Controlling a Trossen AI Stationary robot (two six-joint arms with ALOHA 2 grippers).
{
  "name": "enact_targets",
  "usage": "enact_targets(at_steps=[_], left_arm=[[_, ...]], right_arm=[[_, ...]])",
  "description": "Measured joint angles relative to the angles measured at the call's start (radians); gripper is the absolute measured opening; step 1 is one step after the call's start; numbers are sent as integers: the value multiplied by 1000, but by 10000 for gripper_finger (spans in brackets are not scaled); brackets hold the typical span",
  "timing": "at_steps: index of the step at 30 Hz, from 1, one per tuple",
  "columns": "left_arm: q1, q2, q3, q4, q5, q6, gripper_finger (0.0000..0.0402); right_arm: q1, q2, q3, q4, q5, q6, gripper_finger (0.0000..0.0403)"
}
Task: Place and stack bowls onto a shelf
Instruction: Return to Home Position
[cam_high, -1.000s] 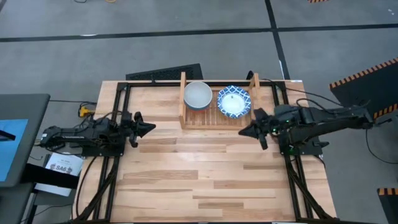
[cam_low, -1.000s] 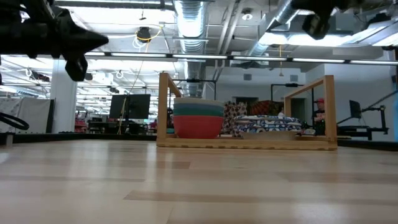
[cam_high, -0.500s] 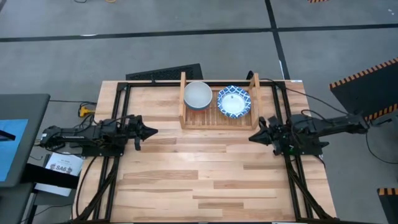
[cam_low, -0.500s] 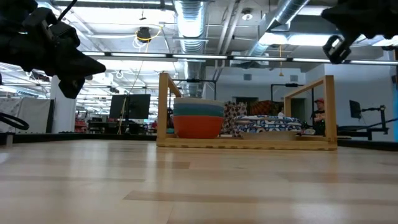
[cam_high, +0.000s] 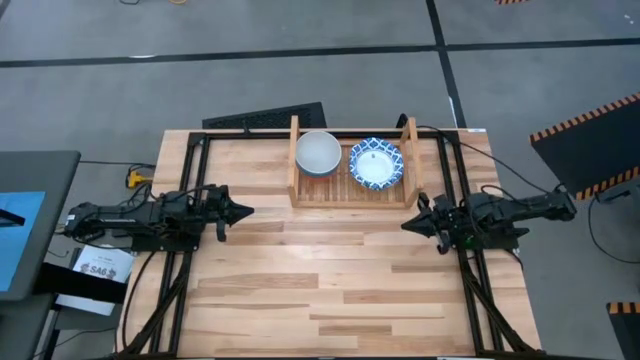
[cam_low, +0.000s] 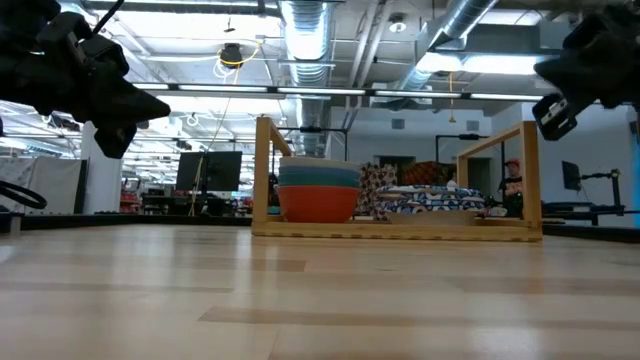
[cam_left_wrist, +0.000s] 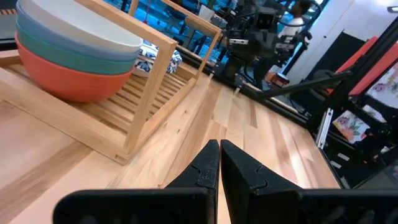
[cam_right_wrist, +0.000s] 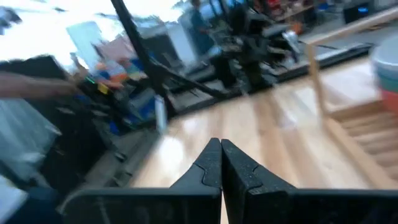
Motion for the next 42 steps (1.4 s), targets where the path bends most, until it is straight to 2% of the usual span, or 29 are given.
enact_targets(at_steps=[7, 16, 42], left_arm=[[2, -49, -3, 11, 0, 0, 0], [2, -82, -5, 11, 0, 0, 0], [2, -71, -6, 11, 0, 0, 0]], right_arm=[[-61, -18, 0, -40, 6, -99, 20], [-69, -17, 0, -47, 6, -100, 48], [-69, -17, -1, -51, 4, -101, 51]])
